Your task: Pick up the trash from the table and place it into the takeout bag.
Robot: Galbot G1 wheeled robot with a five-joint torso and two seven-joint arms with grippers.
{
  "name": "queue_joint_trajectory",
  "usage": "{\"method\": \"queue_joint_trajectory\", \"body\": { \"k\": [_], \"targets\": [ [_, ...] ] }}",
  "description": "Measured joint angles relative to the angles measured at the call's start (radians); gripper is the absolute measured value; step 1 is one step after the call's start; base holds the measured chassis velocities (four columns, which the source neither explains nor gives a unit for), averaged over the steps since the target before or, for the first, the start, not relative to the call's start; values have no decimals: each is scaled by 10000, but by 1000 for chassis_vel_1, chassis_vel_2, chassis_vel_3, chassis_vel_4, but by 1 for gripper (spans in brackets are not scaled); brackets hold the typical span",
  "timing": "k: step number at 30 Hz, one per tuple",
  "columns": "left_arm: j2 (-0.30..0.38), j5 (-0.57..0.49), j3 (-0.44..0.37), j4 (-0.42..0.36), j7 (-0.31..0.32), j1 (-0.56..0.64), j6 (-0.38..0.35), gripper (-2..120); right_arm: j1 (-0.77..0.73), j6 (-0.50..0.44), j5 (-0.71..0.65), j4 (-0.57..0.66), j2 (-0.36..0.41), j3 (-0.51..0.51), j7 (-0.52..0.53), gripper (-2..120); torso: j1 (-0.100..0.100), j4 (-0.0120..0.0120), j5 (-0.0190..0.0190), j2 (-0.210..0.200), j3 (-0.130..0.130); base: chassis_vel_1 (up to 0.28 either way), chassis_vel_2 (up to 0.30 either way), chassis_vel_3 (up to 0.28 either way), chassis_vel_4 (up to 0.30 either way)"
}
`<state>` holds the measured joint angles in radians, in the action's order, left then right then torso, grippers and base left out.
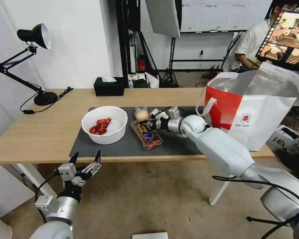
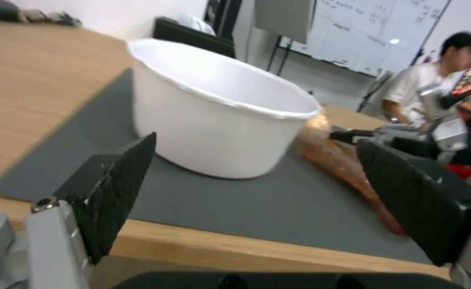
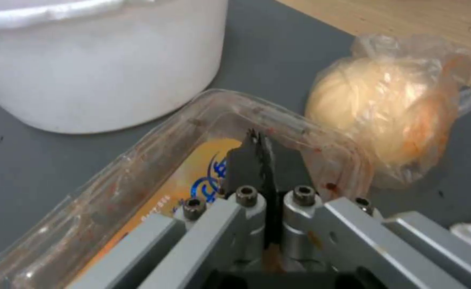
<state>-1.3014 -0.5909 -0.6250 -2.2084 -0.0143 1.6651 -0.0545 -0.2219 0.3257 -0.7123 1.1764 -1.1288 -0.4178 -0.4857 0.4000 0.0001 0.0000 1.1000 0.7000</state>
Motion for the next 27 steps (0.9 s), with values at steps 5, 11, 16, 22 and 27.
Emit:
{"method": "queue_joint_trajectory", "body": {
  "k": [5, 11, 16, 22, 27],
  "targets": [
    [266, -769, 112, -138, 22, -153, -322, 100, -8, 2, -22, 150, 241, 0, 34, 0, 0, -1, 0, 0, 0, 0, 0, 0, 0],
    [465, -1467, 172, -225, 33, -301, -512, 100, -20, 3, -62, 255, 438, 8, 37, 0, 0, -2, 0, 0, 0, 0, 0, 0, 0],
    [708, -2351, 333, -309, 38, -482, -741, 100, -61, 4, -115, 370, 558, 27, 63, 0, 0, -1, 0, 0, 0, 0, 0, 0, 0],
    [1255, -4075, 565, -299, 190, -1053, -1110, 100, -69, 6, -308, 463, 617, 37, 93, 0, 0, -2, -1, 0, 0, 0, 0, 0, 0],
    [1937, -5881, 805, -208, 262, -1660, -1447, 100, -90, -82, -557, 523, 561, 41, 106, 0, 0, -2, -1, 0, 0, 0, 0, 0, 0]
  ]
}}
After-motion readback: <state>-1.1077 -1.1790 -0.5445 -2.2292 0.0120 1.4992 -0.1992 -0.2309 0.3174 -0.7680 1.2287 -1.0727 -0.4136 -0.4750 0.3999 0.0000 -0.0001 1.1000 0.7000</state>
